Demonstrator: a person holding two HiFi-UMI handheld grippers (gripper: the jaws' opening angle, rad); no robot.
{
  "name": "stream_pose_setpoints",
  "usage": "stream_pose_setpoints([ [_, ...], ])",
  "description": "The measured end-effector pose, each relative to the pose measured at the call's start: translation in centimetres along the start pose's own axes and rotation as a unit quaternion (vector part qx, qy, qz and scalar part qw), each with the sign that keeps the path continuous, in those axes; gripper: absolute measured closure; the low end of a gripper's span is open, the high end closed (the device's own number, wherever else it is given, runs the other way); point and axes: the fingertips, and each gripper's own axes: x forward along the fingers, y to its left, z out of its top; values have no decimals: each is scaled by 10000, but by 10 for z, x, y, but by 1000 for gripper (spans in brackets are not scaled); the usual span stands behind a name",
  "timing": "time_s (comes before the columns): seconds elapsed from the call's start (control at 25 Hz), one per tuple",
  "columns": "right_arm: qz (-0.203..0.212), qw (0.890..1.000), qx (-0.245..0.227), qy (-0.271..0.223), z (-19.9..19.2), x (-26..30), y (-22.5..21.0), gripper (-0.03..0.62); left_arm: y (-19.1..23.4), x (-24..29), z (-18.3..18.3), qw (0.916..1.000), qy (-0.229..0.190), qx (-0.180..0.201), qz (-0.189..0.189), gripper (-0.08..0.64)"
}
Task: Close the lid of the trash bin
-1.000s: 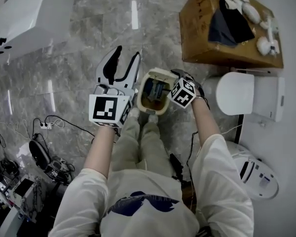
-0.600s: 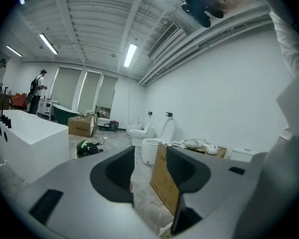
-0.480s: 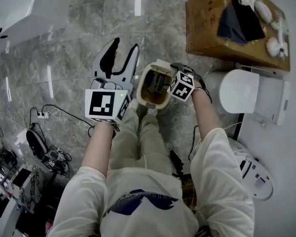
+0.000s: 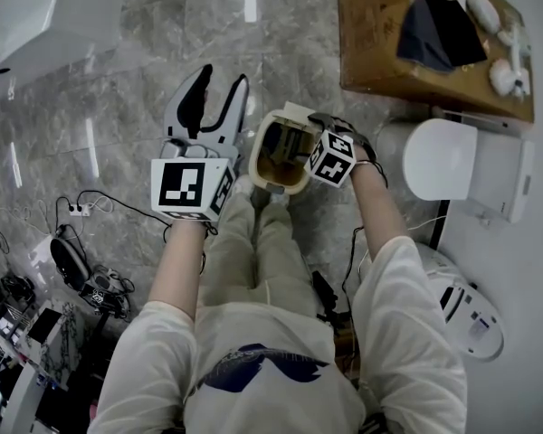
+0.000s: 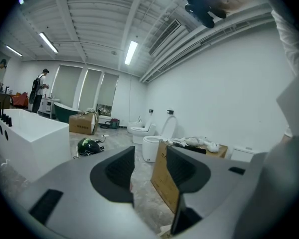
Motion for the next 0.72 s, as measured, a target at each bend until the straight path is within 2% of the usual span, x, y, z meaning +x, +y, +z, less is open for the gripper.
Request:
stream_pose_setpoints([
  [0.36, 87, 9998, -41, -152, 3, 2, 37, 172, -9, -8, -8, 9999, 36, 32, -89, 376],
  [0.72, 126, 9993, 83, -336, 2, 12, 72, 172, -23, -22, -36, 9996, 193, 77, -198, 374],
])
